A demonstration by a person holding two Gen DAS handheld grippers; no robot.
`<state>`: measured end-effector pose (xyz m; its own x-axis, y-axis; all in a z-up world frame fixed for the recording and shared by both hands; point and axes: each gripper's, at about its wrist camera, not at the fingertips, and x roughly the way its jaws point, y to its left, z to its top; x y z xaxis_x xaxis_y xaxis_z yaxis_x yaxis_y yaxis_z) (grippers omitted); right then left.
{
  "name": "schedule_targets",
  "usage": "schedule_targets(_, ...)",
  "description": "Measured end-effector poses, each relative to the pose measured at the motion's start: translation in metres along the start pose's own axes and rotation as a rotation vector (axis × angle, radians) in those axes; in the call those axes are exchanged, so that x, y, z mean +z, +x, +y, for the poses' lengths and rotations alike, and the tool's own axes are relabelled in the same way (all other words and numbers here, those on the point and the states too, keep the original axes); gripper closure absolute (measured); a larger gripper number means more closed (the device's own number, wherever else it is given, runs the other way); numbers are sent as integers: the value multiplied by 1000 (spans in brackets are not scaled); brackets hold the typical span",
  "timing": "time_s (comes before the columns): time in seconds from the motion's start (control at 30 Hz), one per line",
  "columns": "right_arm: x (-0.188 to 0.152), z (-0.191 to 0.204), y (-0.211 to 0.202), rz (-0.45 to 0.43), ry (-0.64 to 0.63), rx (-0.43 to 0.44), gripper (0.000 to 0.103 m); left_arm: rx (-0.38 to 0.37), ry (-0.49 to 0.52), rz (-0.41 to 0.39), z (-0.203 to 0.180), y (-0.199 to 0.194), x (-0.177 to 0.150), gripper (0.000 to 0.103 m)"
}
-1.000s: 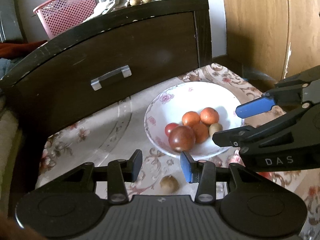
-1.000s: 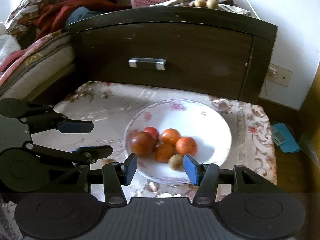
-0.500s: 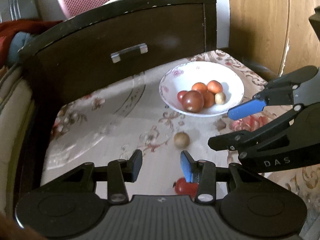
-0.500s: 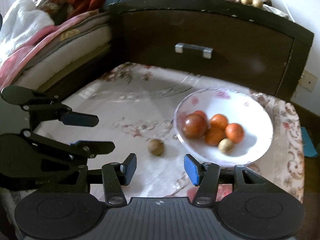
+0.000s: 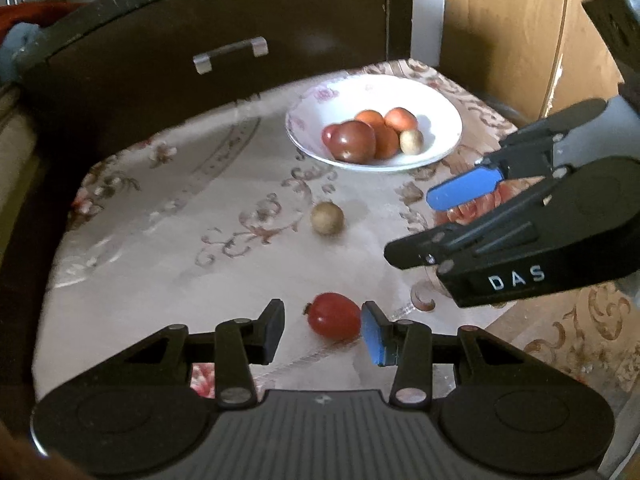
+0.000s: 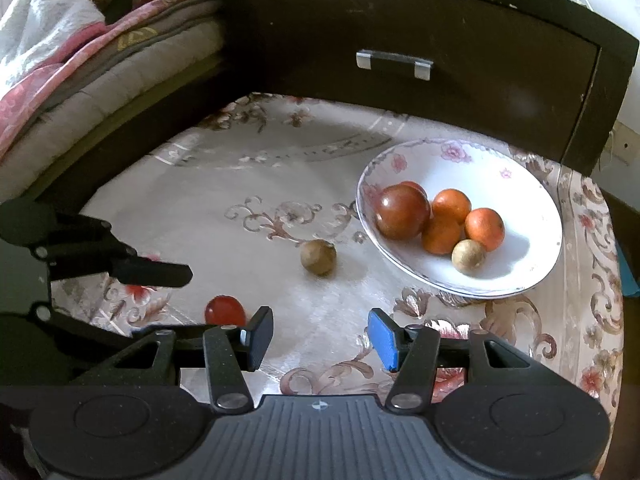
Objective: Organize fruits
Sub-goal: 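Grasp the elongated red tomato with the left tool while the right tool grasps the brown fruit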
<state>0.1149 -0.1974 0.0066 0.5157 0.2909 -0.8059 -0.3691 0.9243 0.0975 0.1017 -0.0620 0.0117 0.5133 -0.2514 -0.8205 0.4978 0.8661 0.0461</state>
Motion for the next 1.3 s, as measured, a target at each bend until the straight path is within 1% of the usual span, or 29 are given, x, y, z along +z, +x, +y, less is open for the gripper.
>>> schedule_targets(0.27, 2, -5, 13, 21, 20, 3, 55, -27, -12, 32, -2, 22, -4, 53)
schedule_targets(0.37, 3, -6, 17, 24, 25, 8, 54, -28, -24, 30, -1, 26, -4, 53)
schedule_targets(0.63, 10, -6, 32, 12, 24, 31, 54, -41, -32, 3, 2, 26, -2, 60)
schedule_targets(1.07, 22, 0, 59, -15, 28, 23, 54, -62, -29, 2, 6, 25, -5, 59)
schedule_targets(1.2, 25, 6, 65, -22, -16, -2, 59, -56, -20, 1, 5, 27, -7, 59)
schedule_targets(1.27, 27, 9, 67, -25, -29, -16, 65, -59, -25, 0, 6, 27, -7, 59)
schedule_targets(1.3, 28, 10, 67, -26, -38, -26, 71, -61, -27, -1, 6, 27, -8, 59)
